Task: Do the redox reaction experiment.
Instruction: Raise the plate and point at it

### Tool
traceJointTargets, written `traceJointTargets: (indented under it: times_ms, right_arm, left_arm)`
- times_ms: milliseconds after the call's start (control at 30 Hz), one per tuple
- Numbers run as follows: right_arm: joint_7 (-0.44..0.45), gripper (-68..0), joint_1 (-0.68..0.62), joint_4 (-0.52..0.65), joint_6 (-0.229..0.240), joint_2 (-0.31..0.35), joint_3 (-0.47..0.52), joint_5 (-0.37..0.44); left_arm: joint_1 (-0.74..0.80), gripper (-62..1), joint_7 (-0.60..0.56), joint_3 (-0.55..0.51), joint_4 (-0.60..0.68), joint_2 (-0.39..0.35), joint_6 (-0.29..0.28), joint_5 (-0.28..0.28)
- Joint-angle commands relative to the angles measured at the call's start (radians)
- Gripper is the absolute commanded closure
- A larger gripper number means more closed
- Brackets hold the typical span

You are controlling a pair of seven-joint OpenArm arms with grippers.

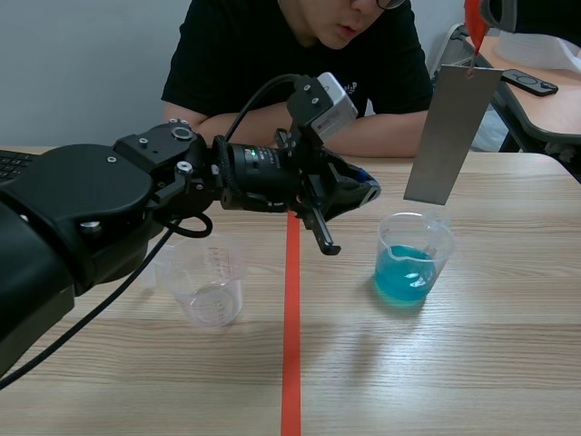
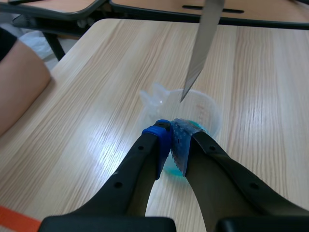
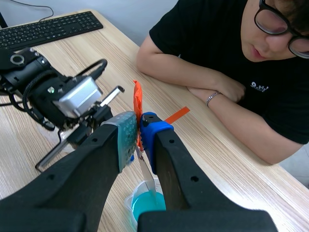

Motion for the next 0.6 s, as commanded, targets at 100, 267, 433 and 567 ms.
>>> traceJointTargets:
  times_ms: [100,267,433,567]
  right_arm:
    - [0.018,-1.5,0.014,0.005,0.008,0.005,0.005,0.021]
    - [0.018,-1.5,0.014,0.005,0.008,0.005,0.005,0.021]
    - [0.018,-1.5,0.014,0.005,0.008,0.005,0.005,0.021]
    - [0.018,-1.5,0.014,0.005,0.008,0.005,0.005,0.021]
  left_arm:
    - [-0.019,-3.2,-0.005,-0.001,0.021,0.031,-0.002,-0.013]
    - [-0.019,-3.2,-0.002,-0.001,0.021,0.029,-0.002,-0.013]
    - [-0.019,-3.2,-0.002,-0.001,0.021,0.024,-0.002,-0.013]
    - [-0.019,-3.2,-0.002,-0.001,0.021,0.025,-0.002,-0.013]
